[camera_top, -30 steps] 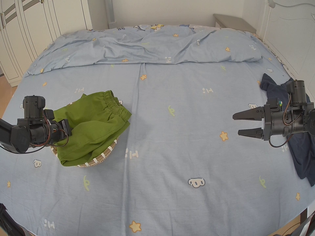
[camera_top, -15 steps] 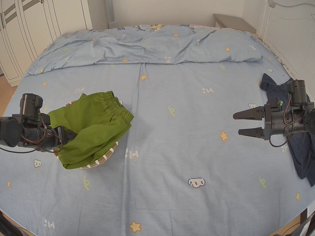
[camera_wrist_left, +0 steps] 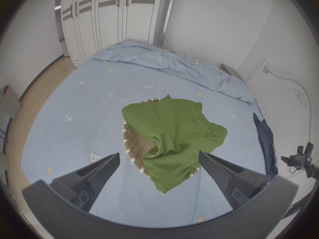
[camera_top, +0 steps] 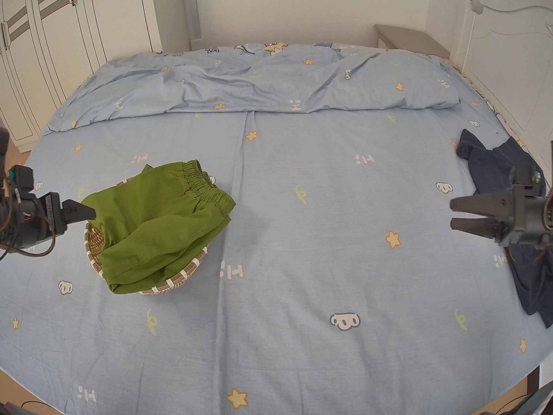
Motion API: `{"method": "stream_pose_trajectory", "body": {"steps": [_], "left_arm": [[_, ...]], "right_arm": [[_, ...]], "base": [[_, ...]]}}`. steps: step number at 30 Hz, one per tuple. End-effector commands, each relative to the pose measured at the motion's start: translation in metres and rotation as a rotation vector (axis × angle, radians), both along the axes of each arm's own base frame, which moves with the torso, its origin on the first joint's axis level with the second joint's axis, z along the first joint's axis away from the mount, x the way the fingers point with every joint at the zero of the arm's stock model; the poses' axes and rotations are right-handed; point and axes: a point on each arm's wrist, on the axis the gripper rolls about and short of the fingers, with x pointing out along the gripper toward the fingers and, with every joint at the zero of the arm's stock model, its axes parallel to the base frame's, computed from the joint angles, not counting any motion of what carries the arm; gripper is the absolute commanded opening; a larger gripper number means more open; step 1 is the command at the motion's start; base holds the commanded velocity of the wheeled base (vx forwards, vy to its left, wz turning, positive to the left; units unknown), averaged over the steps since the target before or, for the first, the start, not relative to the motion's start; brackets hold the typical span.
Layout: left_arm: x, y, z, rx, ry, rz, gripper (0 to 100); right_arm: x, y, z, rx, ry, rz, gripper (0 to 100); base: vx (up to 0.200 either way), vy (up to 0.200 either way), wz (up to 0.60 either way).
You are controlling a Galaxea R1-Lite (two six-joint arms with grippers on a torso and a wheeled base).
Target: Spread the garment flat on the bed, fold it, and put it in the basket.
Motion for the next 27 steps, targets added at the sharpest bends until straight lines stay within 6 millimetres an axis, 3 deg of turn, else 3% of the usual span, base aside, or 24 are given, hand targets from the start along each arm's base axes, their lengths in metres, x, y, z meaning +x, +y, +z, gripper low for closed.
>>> {"method": "stream_pose_trajectory", "body": {"steps": [1,2,4,6,8,9,10,12,13,16,18,23,27], "left_arm": [[-0.127,-0.001,0.013,0.056,-0.236,0.094,100],[-0.135,-0.002,0.011,0.057,-0.245,0.097,100],[-0.175,-0.004,-0.003,0.061,-0.303,0.105,100],[-0.186,-0.005,-0.010,0.060,-0.316,0.099,100],[-0.211,-0.006,-0.039,0.055,-0.296,0.076,100],[-0.211,-0.006,-0.039,0.055,-0.296,0.076,100],[-0.219,-0.007,-0.060,0.051,-0.271,0.068,100],[-0.222,-0.007,-0.068,0.049,-0.272,0.072,100],[-0.229,-0.007,-0.085,0.048,-0.284,0.079,100],[-0.236,-0.007,-0.101,0.054,-0.297,0.066,100],[-0.241,-0.005,-0.125,0.050,-0.307,0.005,100],[-0.245,-0.003,-0.144,0.051,-0.340,-0.018,100],[-0.231,-0.002,-0.160,0.109,-0.395,0.067,100]], "right_arm": [[-0.126,-0.013,-0.003,-0.029,-0.271,-0.011,100],[-0.132,-0.013,-0.005,-0.029,-0.276,-0.011,100],[-0.159,-0.014,-0.019,-0.027,-0.289,-0.004,100],[-0.167,-0.014,-0.024,-0.026,-0.289,-0.002,100],[-0.189,-0.015,-0.041,-0.028,-0.266,-0.002,100],[-0.189,-0.015,-0.041,-0.028,-0.266,-0.002,100],[-0.198,-0.016,-0.050,-0.030,-0.249,-0.003,100],[-0.202,-0.016,-0.053,-0.031,-0.246,-0.004,100],[-0.208,-0.016,-0.058,-0.029,-0.254,-0.006,100],[-0.216,-0.017,-0.064,-0.027,-0.259,-0.008,100],[-0.228,-0.017,-0.077,-0.027,-0.258,-0.010,100],[-0.240,-0.018,-0.093,-0.020,-0.249,-0.011,100],[-0.254,-0.018,-0.112,-0.018,-0.304,-0.047,100]], "base": [[0.000,0.000,0.00],[0.000,0.000,0.00],[0.000,0.000,0.00],[0.000,0.000,0.00],[0.000,0.000,0.00],[0.000,0.000,0.00],[0.000,0.000,0.00],[0.000,0.000,0.00],[0.000,0.000,0.00],[0.000,0.000,0.00],[0.000,0.000,0.00],[0.000,0.000,0.00],[0.000,0.000,0.00]]}}
